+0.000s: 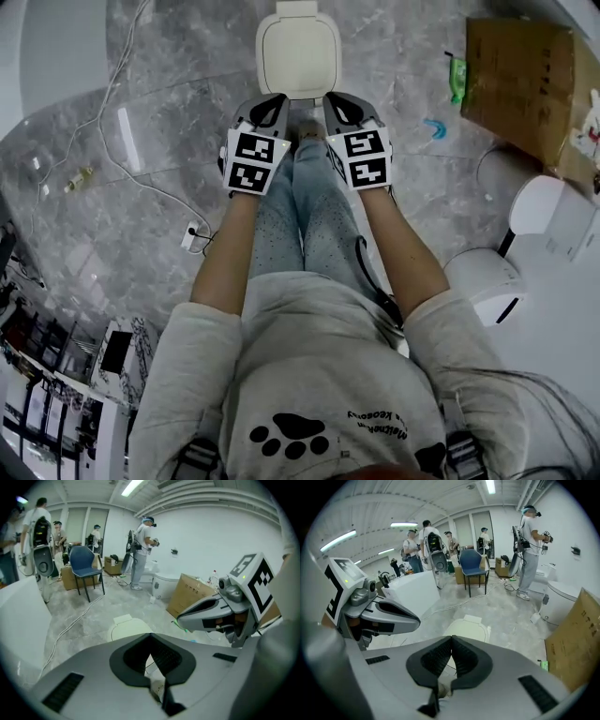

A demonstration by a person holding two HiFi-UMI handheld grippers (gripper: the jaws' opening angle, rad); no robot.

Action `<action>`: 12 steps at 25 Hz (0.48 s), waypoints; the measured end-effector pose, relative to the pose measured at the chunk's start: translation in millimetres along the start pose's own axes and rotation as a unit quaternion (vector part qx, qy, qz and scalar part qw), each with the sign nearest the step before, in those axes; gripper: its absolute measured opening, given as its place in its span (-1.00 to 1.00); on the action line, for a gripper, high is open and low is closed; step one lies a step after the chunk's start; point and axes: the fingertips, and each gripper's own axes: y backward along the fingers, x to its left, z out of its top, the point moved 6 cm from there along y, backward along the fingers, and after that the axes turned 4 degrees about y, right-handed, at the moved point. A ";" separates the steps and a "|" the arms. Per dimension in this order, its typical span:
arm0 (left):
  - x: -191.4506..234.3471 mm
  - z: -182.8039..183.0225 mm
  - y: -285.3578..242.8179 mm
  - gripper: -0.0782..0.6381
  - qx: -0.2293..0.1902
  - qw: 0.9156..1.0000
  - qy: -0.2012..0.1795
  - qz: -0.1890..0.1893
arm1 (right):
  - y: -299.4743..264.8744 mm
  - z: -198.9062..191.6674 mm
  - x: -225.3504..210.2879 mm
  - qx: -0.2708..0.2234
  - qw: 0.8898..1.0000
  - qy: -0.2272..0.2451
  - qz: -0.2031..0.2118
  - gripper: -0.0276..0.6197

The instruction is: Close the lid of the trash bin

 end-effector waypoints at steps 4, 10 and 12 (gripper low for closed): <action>-7.7 27.5 34.5 -0.73 -0.036 0.999 0.024 0.019 | 33.4 24.4 5.4 -0.033 0.999 -0.018 -0.013 -0.82; -26.4 67.9 89.7 -0.73 -0.080 0.996 0.017 0.042 | 91.4 67.5 18.1 -0.087 0.996 -0.013 -0.032 -0.82; -34.9 80.0 109.8 -0.73 -0.095 0.994 0.023 0.047 | 112.5 82.5 22.5 -0.104 0.994 -0.011 -0.035 -0.82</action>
